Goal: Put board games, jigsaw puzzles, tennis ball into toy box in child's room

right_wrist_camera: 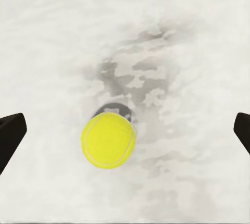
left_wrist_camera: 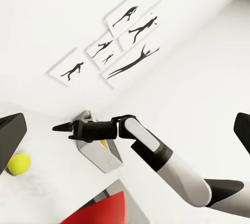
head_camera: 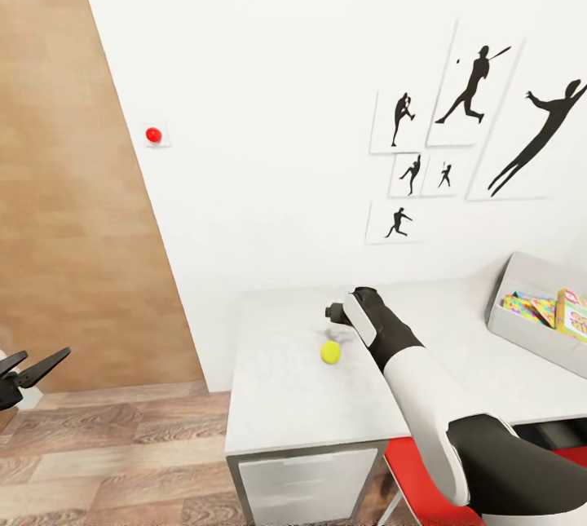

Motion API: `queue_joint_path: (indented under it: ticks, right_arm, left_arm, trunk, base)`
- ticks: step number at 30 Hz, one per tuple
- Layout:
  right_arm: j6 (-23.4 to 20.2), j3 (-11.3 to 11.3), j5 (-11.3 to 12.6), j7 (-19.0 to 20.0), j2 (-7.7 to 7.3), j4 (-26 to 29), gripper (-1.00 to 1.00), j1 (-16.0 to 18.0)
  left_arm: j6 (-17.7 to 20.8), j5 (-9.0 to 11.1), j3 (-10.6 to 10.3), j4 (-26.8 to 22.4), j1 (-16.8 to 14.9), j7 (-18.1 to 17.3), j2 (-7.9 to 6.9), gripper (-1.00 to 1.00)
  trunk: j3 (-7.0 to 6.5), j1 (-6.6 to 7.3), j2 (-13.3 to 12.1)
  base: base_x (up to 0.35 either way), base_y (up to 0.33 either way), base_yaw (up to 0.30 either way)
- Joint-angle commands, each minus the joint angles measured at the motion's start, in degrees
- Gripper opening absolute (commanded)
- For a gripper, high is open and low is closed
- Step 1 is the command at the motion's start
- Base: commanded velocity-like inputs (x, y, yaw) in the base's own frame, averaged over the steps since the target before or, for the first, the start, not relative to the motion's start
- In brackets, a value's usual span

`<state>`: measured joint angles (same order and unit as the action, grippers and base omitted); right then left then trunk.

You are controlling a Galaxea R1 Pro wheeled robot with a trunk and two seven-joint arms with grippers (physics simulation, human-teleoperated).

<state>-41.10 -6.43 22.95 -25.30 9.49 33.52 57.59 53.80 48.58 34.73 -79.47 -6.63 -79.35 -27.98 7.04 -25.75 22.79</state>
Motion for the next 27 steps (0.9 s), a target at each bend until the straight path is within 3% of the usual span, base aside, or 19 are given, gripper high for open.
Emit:
queue_joint_path:
  ticks: [1, 27]
  right_arm:
    - [-0.26, -0.26, 0.60, -0.54, -0.02, 0.06, 1.00, 0.08]
    - [-0.56, -0.20, 0.79, -0.62, 0.35, 0.14, 1.00, 0.39]
  left_arm:
    - [0.60, 0.03, 0.03, 0.41, -0.05, -0.10, -0.09, 1.00]
    - [0.60, -0.24, 0.17, 2.30, -0.05, -0.06, -0.39, 1.00]
  trunk:
    - [0.23, -0.03, 0.13]
    - [2.68, -0.03, 0.13]
  base:
    - [0.000, 0.000, 0.000]
    - [0.000, 0.000, 0.000]
